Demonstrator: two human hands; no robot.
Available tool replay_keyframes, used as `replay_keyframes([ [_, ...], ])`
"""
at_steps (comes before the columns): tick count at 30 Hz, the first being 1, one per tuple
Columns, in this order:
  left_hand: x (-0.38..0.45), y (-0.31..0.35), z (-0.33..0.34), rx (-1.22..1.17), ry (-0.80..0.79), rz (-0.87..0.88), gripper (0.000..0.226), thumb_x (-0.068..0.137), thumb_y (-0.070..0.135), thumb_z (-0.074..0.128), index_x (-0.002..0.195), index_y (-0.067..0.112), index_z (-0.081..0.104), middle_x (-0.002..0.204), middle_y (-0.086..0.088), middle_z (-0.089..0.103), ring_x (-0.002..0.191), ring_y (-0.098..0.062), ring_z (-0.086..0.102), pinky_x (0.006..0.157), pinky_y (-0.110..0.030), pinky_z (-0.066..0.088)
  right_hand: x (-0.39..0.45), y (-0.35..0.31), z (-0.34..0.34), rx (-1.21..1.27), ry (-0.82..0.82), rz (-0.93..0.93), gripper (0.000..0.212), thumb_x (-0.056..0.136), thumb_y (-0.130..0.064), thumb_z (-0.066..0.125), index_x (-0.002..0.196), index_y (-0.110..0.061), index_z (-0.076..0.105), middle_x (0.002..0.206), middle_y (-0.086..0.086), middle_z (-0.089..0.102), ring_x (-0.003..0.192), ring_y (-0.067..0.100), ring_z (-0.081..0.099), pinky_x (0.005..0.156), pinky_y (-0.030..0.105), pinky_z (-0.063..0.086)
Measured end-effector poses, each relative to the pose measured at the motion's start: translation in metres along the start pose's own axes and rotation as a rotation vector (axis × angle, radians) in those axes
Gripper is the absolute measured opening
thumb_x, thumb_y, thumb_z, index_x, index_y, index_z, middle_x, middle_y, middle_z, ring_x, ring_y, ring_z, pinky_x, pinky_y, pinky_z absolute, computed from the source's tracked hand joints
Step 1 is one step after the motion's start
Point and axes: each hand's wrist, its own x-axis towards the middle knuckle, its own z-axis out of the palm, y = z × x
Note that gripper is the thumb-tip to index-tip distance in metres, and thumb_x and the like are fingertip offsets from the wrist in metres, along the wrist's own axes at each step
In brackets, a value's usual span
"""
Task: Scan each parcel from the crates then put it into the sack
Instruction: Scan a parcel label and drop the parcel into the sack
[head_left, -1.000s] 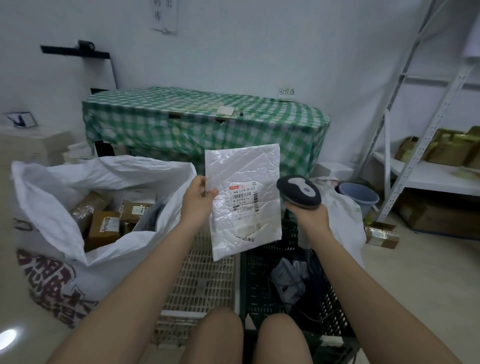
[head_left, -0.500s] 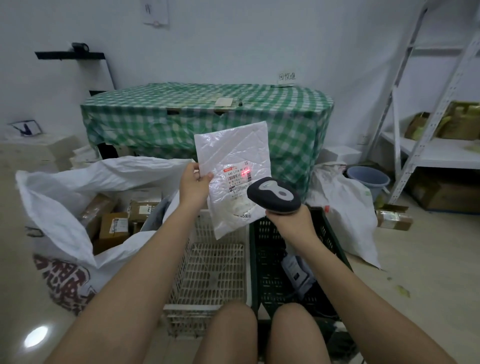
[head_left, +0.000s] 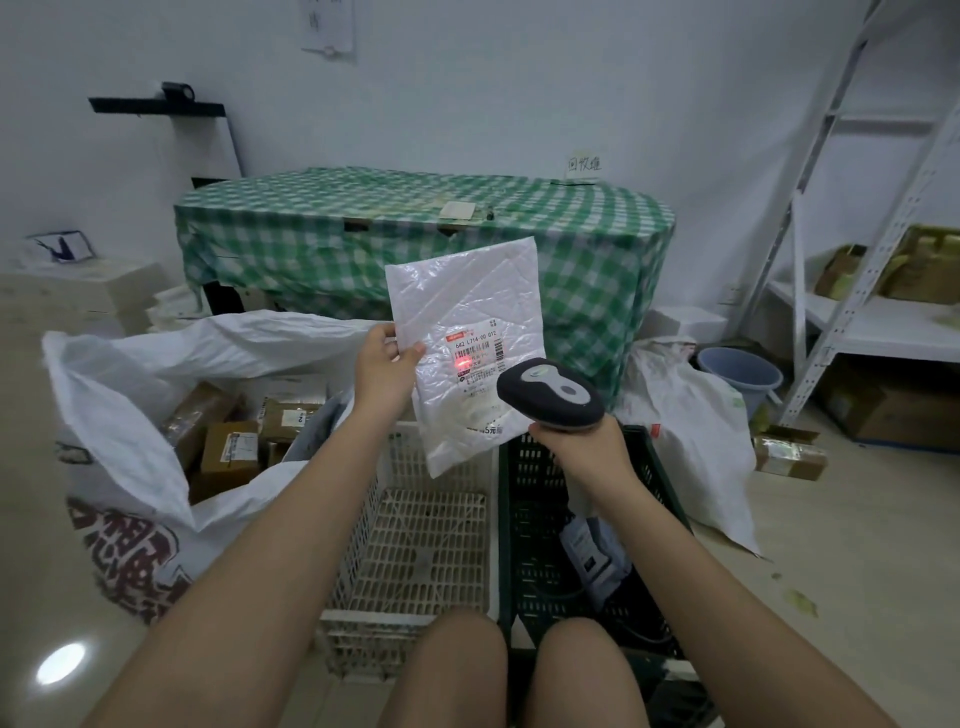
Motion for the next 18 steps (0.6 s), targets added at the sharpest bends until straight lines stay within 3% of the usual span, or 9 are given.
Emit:
replay_keyframes([
  [3,-0.002,0.013,-0.02,-0.091,0.061,0.023,0.018,0.092,0.006,0.061,0.096,0.019,0.049,0.097,0.001,0.067,0.086,-0.014,0.066,0.08,-0.035,0.054,0.004,-0.006,0.008,0.055,-0.027,-0.028,0.021,0.08,0.0,0.073,0.091,-0.016,0.064,0.084,0.002,0.063,0.078,0.016,0.057,0.065,0.026,0.045],
  [5,0.002,0.022,-0.044,-0.109,0.141,0.054,0.019,0.091,0.007,0.062,0.093,0.022,0.05,0.094,0.005,0.068,0.084,-0.01,0.066,0.079,-0.033,0.055,0.009,-0.012,0.018,0.075,-0.037,-0.039,0.027,0.08,0.001,0.073,0.094,-0.019,0.061,0.085,-0.007,0.062,0.08,0.01,0.057,0.062,0.016,0.047],
  [7,0.005,0.031,-0.074,-0.076,0.232,0.105,0.018,0.091,0.01,0.063,0.097,0.021,0.05,0.096,0.007,0.066,0.086,-0.009,0.065,0.08,-0.031,0.054,0.018,-0.019,0.033,0.084,-0.037,-0.036,0.024,0.082,0.001,0.07,0.1,-0.013,0.062,0.082,-0.005,0.061,0.073,0.006,0.054,0.051,0.011,0.044],
  [9,0.009,0.039,-0.106,0.012,0.324,0.159,0.019,0.09,0.013,0.064,0.1,0.022,0.05,0.097,0.01,0.062,0.09,-0.011,0.063,0.084,-0.032,0.051,0.027,-0.025,0.051,0.061,-0.043,-0.024,0.024,0.083,-0.003,0.071,0.103,-0.01,0.062,0.08,0.0,0.06,0.069,0.008,0.053,0.053,0.019,0.043],
  [11,0.015,0.042,-0.135,0.106,0.402,0.179,0.018,0.091,0.017,0.063,0.103,0.023,0.05,0.1,0.012,0.06,0.093,-0.011,0.06,0.085,-0.03,0.048,0.036,-0.029,0.07,0.048,-0.06,-0.015,0.024,0.083,-0.007,0.072,0.104,-0.011,0.059,0.083,0.002,0.06,0.074,0.014,0.055,0.059,0.025,0.043],
  [14,0.023,0.041,-0.175,0.189,0.477,0.176,0.017,0.092,0.022,0.061,0.106,0.027,0.053,0.108,0.008,0.063,0.099,-0.016,0.063,0.09,-0.037,0.052,0.049,-0.034,0.099,0.026,-0.078,-0.028,0.033,0.083,-0.008,0.073,0.114,-0.004,0.062,0.096,0.009,0.063,0.086,0.021,0.057,0.055,0.02,0.042],
  [18,0.031,0.038,-0.2,0.437,0.539,0.247,0.02,0.097,0.021,0.053,0.116,0.016,0.055,0.116,0.002,0.064,0.096,-0.017,0.059,0.077,-0.028,0.042,0.059,-0.034,0.125,0.006,-0.104,-0.011,0.037,0.083,-0.006,0.072,0.118,0.0,0.062,0.094,0.01,0.062,0.078,0.019,0.057,0.057,0.023,0.043],
])
